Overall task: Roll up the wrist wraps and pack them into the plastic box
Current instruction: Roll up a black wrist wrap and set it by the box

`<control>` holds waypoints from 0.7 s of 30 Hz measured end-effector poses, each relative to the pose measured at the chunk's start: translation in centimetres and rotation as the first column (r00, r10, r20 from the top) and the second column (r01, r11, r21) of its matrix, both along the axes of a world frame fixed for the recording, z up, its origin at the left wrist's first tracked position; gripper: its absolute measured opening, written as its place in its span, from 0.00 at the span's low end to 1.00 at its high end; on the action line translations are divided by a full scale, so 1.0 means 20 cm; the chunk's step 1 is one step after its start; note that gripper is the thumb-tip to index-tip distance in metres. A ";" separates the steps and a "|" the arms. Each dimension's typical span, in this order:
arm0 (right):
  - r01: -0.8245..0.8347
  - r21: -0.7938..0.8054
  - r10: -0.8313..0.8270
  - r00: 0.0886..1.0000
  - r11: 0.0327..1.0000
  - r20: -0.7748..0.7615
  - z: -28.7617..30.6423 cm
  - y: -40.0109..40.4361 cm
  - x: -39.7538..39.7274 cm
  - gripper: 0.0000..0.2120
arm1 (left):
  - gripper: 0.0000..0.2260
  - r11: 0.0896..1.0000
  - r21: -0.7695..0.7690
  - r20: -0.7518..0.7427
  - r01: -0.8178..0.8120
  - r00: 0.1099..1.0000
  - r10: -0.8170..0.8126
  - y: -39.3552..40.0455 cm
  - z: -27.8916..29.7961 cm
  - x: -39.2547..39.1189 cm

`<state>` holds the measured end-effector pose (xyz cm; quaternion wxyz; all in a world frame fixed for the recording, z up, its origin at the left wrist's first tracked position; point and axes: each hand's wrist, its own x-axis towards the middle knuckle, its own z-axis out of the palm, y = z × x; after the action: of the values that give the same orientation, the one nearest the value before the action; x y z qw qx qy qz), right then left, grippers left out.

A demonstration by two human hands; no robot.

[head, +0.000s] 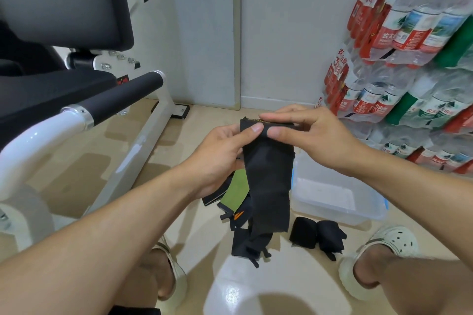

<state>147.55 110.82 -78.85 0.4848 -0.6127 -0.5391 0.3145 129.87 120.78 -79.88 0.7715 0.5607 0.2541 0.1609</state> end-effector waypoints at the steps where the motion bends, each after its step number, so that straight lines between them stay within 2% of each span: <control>1: -0.022 -0.029 0.020 0.997 0.999 -0.077 0.00 0.00 0.01 0.21 | 0.13 1.000 -0.006 0.022 -0.003 1.000 0.003 0.00 0.00 0.00; 3: -0.053 -0.085 0.038 0.986 0.995 -0.162 0.01 -0.01 0.03 0.25 | 0.13 1.000 -0.013 0.054 -0.024 0.998 0.024 0.01 -0.01 0.00; 7: -0.035 -0.122 0.018 0.990 0.992 -0.137 0.02 -0.02 0.03 0.33 | 0.13 0.998 -0.013 0.068 -0.061 0.996 0.062 0.00 -0.02 0.01; 15: 0.108 0.000 -0.108 0.993 0.994 -0.055 0.03 -0.03 -0.03 0.19 | 0.13 0.997 0.037 0.044 -0.069 0.997 0.067 -0.02 -0.03 0.03; 21: 0.177 0.115 -0.184 0.981 0.977 0.055 0.02 -0.01 -0.05 0.16 | 0.17 1.000 0.016 0.026 0.001 1.000 -0.002 -0.04 0.02 0.02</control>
<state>146.62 110.52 -78.46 0.5265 -0.6415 -0.5132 0.2191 130.22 119.91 -79.49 0.7704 0.5649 0.2423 0.1694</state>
